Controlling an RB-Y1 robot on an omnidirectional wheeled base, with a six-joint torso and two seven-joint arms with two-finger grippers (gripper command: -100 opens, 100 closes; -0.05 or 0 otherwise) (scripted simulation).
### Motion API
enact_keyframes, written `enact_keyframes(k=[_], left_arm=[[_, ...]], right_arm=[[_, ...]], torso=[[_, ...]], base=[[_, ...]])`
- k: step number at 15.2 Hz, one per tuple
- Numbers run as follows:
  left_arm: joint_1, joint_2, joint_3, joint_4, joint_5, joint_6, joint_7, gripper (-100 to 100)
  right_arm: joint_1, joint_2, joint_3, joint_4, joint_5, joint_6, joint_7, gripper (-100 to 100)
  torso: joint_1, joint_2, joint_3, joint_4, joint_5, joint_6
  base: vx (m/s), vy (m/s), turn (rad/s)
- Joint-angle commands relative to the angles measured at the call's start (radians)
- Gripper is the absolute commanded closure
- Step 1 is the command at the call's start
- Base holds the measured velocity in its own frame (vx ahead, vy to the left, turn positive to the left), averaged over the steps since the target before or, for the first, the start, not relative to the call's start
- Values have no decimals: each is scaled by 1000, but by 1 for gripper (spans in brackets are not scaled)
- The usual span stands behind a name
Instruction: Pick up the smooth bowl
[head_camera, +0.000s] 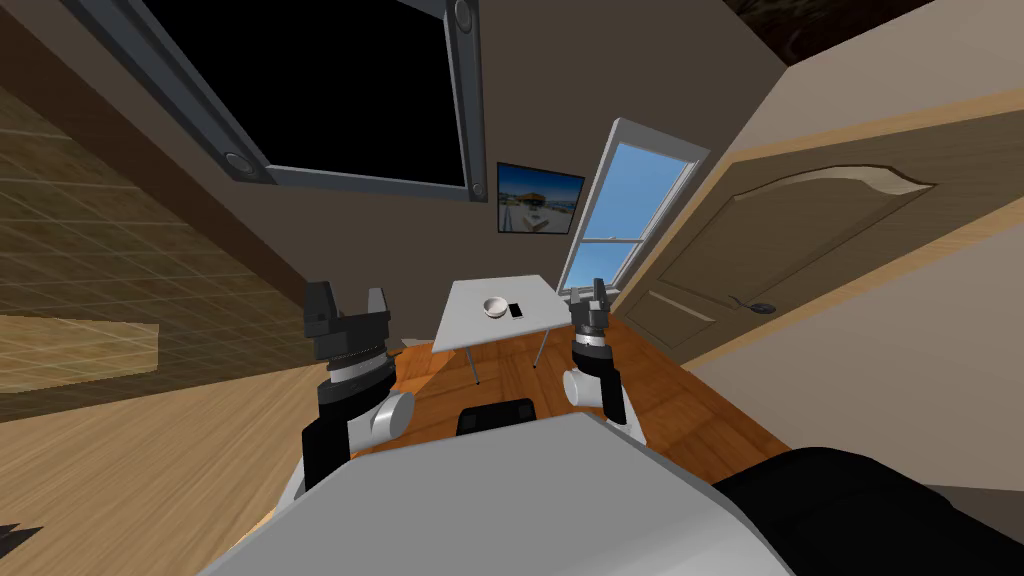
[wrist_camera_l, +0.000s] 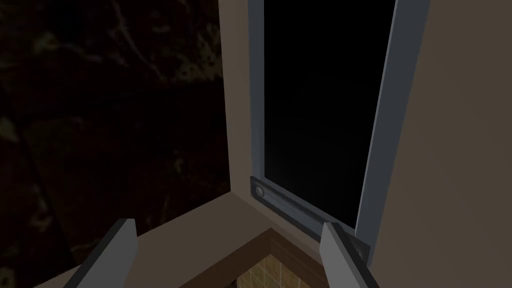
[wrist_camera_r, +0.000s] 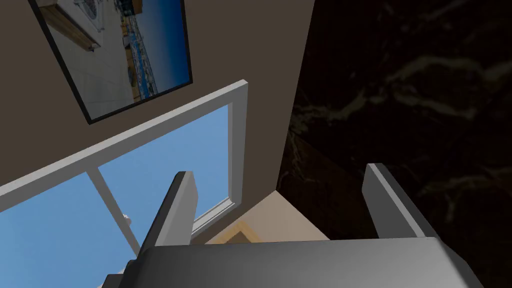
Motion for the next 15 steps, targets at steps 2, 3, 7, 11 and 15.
enact_keyframes(k=[2,3,7,11,15], left_arm=[[0,0,0,0,0,0,0,0],[0,0,0,0,0,0,0,0],[0,0,0,0,0,0,0,0],[0,0,0,0,0,0,0,0],[0,0,0,0,0,0,0,0]], right_arm=[[4,-54,-4,9,4,-1,3,-100],[7,-87,-8,17,8,-3,5,-100],[19,-168,-19,43,20,-7,13,-100],[34,-254,-34,78,36,-12,24,-100],[44,-325,-42,100,46,-16,31,-100]], torso=[[0,0,0,0,0,0],[1,0,0,0,0,0],[4,1,0,0,1,0],[6,1,1,0,1,0],[5,1,0,0,1,0]], base=[[-3,24,34],[-6,45,38],[-9,57,44],[-12,84,68],[-6,78,50]])
